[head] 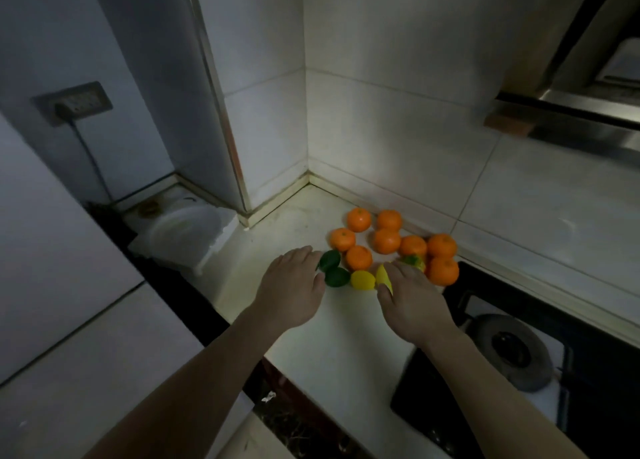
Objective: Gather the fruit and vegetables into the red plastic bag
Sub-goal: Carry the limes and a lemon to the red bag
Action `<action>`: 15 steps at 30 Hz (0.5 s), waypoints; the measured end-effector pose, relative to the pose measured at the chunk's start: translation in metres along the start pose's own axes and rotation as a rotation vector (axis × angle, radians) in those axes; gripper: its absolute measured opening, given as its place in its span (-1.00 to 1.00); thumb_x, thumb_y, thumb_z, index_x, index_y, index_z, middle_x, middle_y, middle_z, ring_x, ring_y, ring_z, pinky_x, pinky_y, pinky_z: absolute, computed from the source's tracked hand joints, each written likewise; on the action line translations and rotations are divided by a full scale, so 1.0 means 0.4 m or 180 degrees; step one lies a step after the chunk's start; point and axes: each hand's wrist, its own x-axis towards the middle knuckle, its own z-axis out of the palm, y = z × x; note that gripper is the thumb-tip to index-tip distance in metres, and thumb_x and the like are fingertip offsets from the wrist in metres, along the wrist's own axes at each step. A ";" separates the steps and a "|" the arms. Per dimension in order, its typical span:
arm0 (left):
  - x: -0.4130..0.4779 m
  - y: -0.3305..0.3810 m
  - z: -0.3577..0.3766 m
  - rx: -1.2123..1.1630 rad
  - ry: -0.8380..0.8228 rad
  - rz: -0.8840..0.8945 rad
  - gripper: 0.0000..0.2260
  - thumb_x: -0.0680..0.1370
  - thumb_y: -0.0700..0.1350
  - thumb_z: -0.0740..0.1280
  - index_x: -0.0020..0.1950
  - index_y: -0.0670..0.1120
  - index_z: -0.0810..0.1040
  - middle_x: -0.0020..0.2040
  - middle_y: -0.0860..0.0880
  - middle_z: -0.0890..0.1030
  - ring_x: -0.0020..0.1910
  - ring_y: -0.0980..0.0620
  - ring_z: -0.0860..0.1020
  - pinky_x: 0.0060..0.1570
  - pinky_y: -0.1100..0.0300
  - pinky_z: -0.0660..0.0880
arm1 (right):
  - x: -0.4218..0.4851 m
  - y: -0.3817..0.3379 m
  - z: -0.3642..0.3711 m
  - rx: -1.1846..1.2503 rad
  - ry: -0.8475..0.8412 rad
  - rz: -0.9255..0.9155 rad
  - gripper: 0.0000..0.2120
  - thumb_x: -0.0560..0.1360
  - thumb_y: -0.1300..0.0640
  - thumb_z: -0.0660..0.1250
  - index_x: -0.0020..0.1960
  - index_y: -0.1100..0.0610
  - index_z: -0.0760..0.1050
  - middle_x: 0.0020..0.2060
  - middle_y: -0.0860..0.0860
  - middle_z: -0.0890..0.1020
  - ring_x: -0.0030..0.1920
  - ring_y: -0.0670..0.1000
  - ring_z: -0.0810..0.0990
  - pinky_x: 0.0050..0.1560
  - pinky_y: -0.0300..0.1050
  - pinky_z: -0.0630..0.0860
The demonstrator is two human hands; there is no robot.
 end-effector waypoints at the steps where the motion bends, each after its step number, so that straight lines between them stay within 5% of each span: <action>1: 0.027 -0.007 0.017 -0.0025 -0.0037 -0.0001 -0.58 0.64 0.02 0.11 0.49 -0.05 0.29 0.47 -0.04 0.35 0.45 0.00 0.29 0.44 0.08 0.22 | 0.026 0.014 0.017 -0.0029 -0.0068 0.0005 -0.58 0.55 -0.05 0.07 0.22 0.18 0.49 0.10 0.14 0.57 0.12 0.17 0.51 0.15 0.02 0.42; 6: 0.127 -0.041 0.102 -0.0139 -0.0261 0.0024 -0.55 0.63 0.04 0.12 0.50 -0.06 0.27 0.44 -0.03 0.38 0.40 0.01 0.33 0.40 0.10 0.28 | 0.123 0.067 0.103 -0.0185 -0.0387 0.0098 -0.49 0.52 -0.14 -0.04 0.27 0.12 0.43 0.13 0.08 0.52 0.16 0.13 0.44 0.20 0.02 0.39; 15: 0.258 -0.104 0.231 -0.0289 -0.0679 0.0060 -0.53 0.62 0.03 0.17 0.51 -0.06 0.26 0.48 -0.03 0.33 0.41 -0.02 0.32 0.34 0.09 0.33 | 0.231 0.114 0.231 -0.0219 -0.0866 0.0287 -0.46 0.59 -0.08 0.10 0.49 0.13 0.20 0.46 0.10 0.27 0.48 0.14 0.15 0.46 -0.01 0.07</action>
